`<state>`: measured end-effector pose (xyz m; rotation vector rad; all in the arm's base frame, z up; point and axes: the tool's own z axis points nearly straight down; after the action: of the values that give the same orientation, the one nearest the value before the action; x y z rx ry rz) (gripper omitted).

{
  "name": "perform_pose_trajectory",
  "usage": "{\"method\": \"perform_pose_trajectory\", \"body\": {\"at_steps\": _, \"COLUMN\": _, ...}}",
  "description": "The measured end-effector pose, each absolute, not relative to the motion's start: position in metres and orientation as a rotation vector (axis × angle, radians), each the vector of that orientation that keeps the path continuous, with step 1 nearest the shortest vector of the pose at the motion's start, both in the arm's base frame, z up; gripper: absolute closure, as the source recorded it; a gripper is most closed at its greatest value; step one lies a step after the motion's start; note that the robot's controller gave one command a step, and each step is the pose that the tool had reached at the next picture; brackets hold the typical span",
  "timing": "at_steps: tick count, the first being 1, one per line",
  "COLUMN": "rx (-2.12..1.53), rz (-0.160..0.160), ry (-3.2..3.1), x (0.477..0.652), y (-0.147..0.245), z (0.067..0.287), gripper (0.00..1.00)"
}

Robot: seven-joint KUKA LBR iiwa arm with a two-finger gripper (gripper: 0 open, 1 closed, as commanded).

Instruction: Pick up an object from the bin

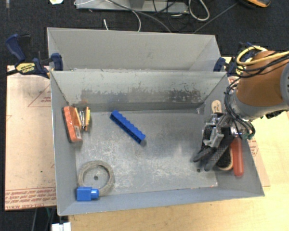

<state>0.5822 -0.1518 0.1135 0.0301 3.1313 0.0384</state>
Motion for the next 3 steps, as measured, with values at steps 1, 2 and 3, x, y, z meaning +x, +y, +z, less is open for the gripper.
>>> {"method": "perform_pose_trajectory", "body": {"at_steps": 1, "rx": -0.15, "rz": 0.054, "ry": 3.12, "x": 0.569, "y": -0.149, "z": 0.078, "gripper": 1.0}}
{"method": "perform_pose_trajectory", "body": {"at_steps": 2, "rx": -0.063, "rz": 0.042, "ry": 3.119, "x": 0.569, "y": -0.147, "z": 0.141, "gripper": 1.0}}
{"method": "perform_pose_trajectory", "body": {"at_steps": 3, "rx": -0.062, "rz": 0.042, "ry": 3.119, "x": 0.569, "y": -0.147, "z": 0.14, "gripper": 1.0}}
